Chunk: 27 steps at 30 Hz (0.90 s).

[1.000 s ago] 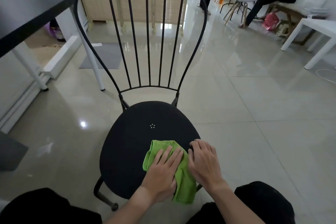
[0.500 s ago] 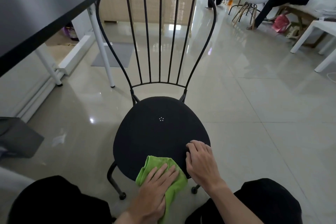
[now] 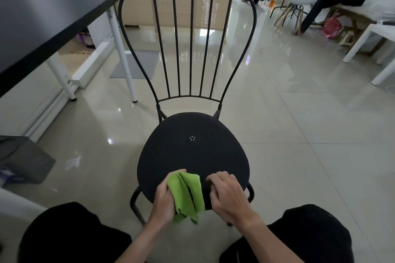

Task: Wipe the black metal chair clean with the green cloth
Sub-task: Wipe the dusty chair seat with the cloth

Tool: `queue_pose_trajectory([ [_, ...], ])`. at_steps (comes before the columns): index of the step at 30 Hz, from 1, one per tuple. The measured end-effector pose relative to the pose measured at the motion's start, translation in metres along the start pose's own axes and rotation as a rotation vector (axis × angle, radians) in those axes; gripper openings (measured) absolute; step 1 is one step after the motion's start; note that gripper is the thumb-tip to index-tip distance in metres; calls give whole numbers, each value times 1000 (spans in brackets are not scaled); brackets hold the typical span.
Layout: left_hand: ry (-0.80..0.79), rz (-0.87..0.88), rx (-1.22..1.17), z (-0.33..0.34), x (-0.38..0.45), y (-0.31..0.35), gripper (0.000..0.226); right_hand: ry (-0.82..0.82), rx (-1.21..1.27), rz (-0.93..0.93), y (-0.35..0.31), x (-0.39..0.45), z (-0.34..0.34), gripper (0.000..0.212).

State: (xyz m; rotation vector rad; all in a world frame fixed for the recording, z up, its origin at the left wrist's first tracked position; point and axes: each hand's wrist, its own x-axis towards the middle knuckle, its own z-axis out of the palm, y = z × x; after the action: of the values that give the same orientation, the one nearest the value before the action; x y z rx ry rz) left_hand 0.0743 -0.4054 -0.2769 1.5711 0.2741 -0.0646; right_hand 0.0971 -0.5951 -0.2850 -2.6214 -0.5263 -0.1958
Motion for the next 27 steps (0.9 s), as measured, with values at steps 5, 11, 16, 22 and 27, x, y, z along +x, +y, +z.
queue_pose_trajectory([
  [5,65,-77,-188,6,15,20,29,47,-4,-59,-3,-13,-2,16],
  [11,7,-192,-416,30,25,56,27,134,53,56,-10,-7,1,58],
  [16,-43,-169,-442,46,45,89,33,389,190,223,-15,28,-23,61],
  [22,-107,42,62,34,92,109,16,350,334,205,11,76,-63,34],
  [27,-140,297,331,18,115,136,24,483,452,172,6,121,-107,33],
])
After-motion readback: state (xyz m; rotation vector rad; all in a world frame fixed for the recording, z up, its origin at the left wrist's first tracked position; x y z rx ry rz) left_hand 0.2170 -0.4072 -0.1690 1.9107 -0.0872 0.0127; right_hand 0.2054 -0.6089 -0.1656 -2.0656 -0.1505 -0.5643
